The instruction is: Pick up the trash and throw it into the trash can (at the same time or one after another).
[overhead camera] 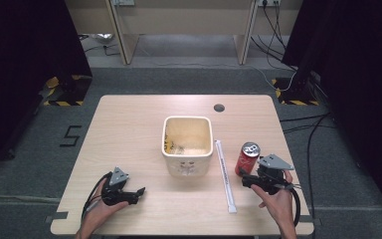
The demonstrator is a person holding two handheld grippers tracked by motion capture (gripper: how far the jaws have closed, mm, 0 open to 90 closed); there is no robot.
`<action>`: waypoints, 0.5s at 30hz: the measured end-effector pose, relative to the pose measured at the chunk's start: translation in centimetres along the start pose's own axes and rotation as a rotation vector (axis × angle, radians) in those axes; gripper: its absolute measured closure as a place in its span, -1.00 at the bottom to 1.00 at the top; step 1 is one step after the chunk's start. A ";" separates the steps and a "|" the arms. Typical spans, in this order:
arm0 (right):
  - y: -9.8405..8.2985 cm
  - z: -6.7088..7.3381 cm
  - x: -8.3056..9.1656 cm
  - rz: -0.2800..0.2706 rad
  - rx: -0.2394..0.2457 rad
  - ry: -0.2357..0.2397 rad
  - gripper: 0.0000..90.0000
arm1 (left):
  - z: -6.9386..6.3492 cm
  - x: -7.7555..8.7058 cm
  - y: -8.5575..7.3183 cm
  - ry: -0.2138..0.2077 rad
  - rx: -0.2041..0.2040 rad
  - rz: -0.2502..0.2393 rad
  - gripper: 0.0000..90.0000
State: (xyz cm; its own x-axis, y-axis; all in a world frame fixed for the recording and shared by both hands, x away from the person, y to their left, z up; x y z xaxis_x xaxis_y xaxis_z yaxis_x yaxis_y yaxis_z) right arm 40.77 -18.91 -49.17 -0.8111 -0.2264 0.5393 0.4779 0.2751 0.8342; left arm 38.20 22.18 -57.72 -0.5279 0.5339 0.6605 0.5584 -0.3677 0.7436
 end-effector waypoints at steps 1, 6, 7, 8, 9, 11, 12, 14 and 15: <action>0.1 0.0 -0.1 -0.002 0.002 0.002 -0.66 | 0.0 0.0 0.0 0.000 0.000 0.000 -0.70; 0.7 0.0 -0.5 -0.012 -0.006 0.009 -0.66 | 0.0 0.0 0.0 0.000 0.000 0.000 -0.70; 0.7 0.0 -0.5 -0.011 -0.005 0.010 -0.66 | 0.0 0.0 0.0 0.000 0.000 0.000 -0.70; 0.8 0.0 -0.6 -0.011 -0.003 0.008 -0.66 | 0.0 0.0 0.0 0.000 0.000 0.000 -0.70; 0.9 -0.1 -0.6 -0.010 0.000 0.005 -0.66 | 0.0 0.0 0.0 0.000 0.000 0.000 -0.70; 1.0 -0.1 -0.7 -0.013 -0.001 0.006 -0.66 | 0.0 0.0 0.0 0.000 0.000 0.000 -0.70; 1.3 -0.1 -0.8 -0.019 0.001 0.005 -0.66 | 0.0 0.0 0.0 0.000 0.000 0.000 -0.70; 1.4 -0.1 -0.8 -0.019 0.005 0.007 -0.66 | 0.0 0.0 0.0 0.000 0.000 0.000 -0.70; 1.5 0.0 -0.8 -0.020 0.009 0.010 -0.66 | 0.0 0.0 0.0 0.000 0.000 0.000 -0.70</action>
State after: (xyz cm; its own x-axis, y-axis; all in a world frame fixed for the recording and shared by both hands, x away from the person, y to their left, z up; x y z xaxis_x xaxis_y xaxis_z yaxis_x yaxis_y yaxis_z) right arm 42.15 -18.33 -48.38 -0.8173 -0.2411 0.5233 0.4583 0.2783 0.8441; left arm 38.21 22.18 -57.72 -0.5278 0.5339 0.6606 0.5584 -0.3680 0.7435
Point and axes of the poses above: each handheld gripper's, and its own axes: x roughly backward along the jaws, y roughly out of its top, z roughly to its left, the point moved 8 cm from there along -x, roughly forward along the jaws, and after that the axes turned 7 degrees about -y, right-handed, at the moved point
